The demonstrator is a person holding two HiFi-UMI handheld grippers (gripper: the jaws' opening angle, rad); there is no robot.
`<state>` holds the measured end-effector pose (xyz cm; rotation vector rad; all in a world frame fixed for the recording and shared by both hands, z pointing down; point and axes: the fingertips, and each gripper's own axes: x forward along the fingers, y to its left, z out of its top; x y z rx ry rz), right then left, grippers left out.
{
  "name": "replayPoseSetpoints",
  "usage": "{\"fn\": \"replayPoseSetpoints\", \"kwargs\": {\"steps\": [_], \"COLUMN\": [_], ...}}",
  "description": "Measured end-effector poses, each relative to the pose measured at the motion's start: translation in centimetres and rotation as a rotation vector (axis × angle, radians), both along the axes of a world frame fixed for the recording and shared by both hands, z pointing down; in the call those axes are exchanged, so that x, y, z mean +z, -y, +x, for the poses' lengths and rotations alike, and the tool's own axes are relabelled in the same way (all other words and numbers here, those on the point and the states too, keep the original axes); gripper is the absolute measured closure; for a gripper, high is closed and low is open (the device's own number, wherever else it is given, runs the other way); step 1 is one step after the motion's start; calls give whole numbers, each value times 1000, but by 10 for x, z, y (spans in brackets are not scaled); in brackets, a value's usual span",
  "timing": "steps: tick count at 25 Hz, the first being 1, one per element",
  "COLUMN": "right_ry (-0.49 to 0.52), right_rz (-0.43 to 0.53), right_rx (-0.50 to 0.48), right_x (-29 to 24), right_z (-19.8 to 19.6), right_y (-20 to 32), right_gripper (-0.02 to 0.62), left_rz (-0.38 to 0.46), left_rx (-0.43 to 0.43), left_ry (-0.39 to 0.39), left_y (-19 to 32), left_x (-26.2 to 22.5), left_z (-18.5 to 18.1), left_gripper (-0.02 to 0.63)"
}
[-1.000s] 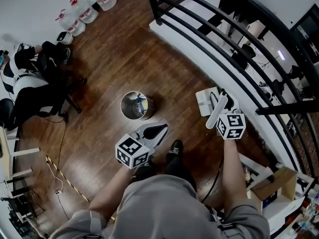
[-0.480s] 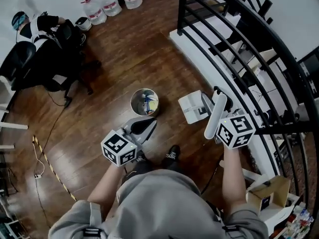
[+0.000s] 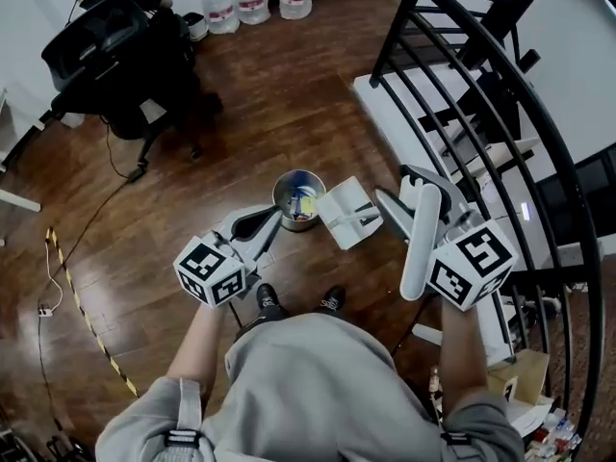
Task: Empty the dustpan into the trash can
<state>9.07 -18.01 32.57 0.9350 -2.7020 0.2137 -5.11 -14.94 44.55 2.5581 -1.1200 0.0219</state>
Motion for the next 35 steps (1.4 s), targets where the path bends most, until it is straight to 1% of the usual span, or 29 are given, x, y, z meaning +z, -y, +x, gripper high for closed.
{"fn": "replayPoseSetpoints", "kwargs": {"steps": [2,5,8,11,15,20,23,26,28,32,35], "right_ry": [-9,-24,-43,-27,0,36,55,93,127,210,274], "right_rz": [11,15,22,21,8,9,14,13,5,-8,-26], "right_rx": [-58,-112,-154,-192,-186,-148,-155,-170,-159,-115,-61], "right_x": [-9,-12,-14,-14,-4,9,12,12,13,7,2], "right_z": [-37,-86,-126,-162,-200,-229,-250,-258,-251,-220,-182], "right_y": [-1,4,9,18,38,61,67,78,88,111,132], "right_gripper": [399,400,401,402,402,402,402,402,403,403,403], "left_rz": [16,29,27,20,-4,-16,-17,-17,-5,-13,-25], "left_rx": [-17,-36,-63,-95,-125,-159,-184,-195,-192,-192,-166], "left_ry": [-19,-40,-54,-61,-71,-66,-65,-61,-57,-55,-51], "left_y": [0,-4,-10,-16,-28,-40,-43,-38,-34,-24,-12], "left_x": [-3,-4,-1,3,9,14,14,13,8,8,10], "left_z": [-20,-51,-81,-110,-145,-177,-188,-182,-173,-163,-142], "left_gripper": [617,617,617,617,617,617,617,617,617,617,617]}}
